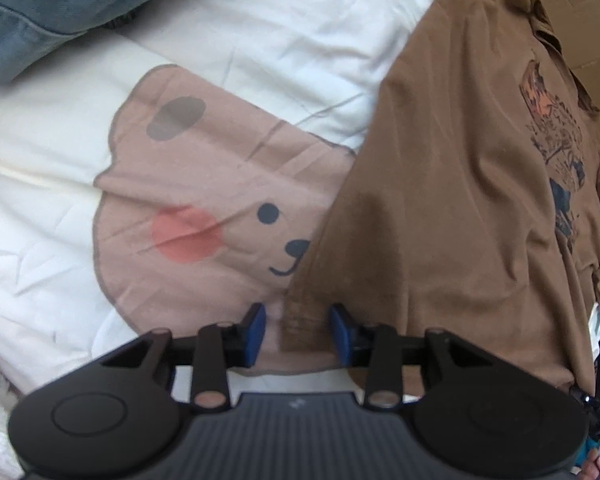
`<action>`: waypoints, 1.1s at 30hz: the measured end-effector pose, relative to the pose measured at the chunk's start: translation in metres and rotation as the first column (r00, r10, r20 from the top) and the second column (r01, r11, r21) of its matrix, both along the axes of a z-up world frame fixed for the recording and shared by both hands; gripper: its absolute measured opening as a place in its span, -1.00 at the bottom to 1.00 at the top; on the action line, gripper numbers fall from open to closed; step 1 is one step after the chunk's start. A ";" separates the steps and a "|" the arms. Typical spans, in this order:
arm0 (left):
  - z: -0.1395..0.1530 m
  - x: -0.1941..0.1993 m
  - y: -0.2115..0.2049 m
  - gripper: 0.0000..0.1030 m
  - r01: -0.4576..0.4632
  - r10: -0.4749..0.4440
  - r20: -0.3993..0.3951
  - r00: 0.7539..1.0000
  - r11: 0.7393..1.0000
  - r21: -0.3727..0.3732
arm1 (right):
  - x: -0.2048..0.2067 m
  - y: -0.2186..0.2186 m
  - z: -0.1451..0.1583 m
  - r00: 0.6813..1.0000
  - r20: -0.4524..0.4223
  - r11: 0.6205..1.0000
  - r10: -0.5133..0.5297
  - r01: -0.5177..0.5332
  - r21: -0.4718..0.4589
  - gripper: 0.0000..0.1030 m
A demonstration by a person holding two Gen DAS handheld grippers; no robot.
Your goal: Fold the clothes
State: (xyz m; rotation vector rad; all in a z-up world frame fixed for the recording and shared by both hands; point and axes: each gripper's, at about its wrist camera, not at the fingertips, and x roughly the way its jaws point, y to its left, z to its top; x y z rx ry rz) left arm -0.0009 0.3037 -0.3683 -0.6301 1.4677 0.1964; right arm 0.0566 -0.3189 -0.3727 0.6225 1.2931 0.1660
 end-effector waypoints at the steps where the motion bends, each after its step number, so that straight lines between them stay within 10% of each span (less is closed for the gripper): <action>1: 0.002 0.001 -0.001 -0.60 0.001 -0.001 0.000 1.000 1.000 0.001 | 0.000 0.000 0.000 1.000 0.000 1.000 0.000 0.000 0.001 -0.99; 8: 0.016 0.006 -0.004 -0.87 0.012 -0.012 0.004 1.000 1.000 0.012 | 0.000 -0.001 0.007 1.000 0.014 1.000 0.009 -0.009 -0.003 -0.99; 20: 0.131 0.012 0.039 -0.88 0.069 -0.083 0.095 0.992 0.988 0.141 | -0.001 0.003 0.050 0.991 0.002 0.991 0.134 -0.134 0.025 -0.99; 33: 0.086 0.003 0.048 -0.88 0.147 -0.147 -0.019 0.989 0.963 0.224 | -0.030 0.030 -0.016 0.939 -0.221 0.965 0.263 -0.254 0.069 -0.99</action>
